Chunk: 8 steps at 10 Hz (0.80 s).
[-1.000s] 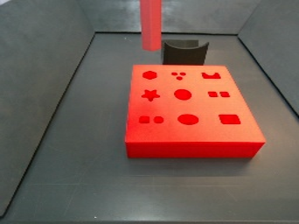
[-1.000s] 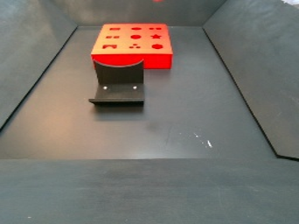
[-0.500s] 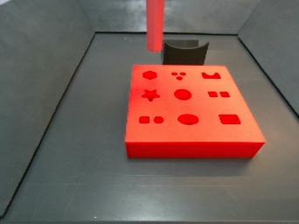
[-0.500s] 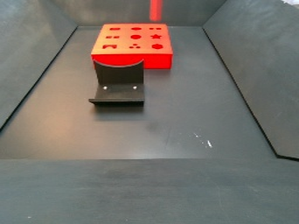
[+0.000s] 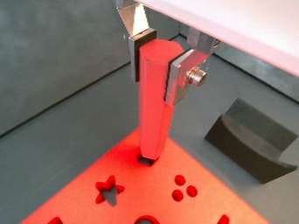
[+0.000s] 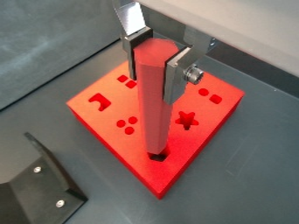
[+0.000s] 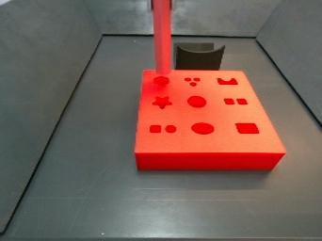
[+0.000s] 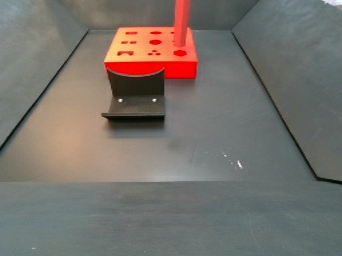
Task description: Insert the hexagon object.
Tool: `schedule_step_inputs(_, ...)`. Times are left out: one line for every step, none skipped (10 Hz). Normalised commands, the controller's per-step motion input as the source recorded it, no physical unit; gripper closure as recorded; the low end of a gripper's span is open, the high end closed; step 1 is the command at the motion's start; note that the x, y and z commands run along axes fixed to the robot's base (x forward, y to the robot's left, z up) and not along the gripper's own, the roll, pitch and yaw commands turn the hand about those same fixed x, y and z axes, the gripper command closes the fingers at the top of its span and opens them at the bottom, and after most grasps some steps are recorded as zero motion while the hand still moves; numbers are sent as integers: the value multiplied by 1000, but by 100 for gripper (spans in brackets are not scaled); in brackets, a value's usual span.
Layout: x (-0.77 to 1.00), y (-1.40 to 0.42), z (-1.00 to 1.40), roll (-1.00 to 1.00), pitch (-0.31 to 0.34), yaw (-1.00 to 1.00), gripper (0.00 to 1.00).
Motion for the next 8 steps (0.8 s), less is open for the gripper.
schedule_step_inputs(129,-60,-254,31,-79,20,100)
schedule_step_inputs(149,-57,-180,57,-36,3,100)
schedule_step_inputs(91,0,-177,59,-13,0,100)
schedule_step_inputs(189,-40,-171,76,-13,57,100)
schedule_step_inputs(89,0,-240,111,-16,49,100)
schedule_step_inputs(0,31,-223,117,0,0,100)
schedule_step_inputs(-103,106,-163,70,0,0,100)
schedule_step_inputs(-249,49,-97,13,0,-43,100)
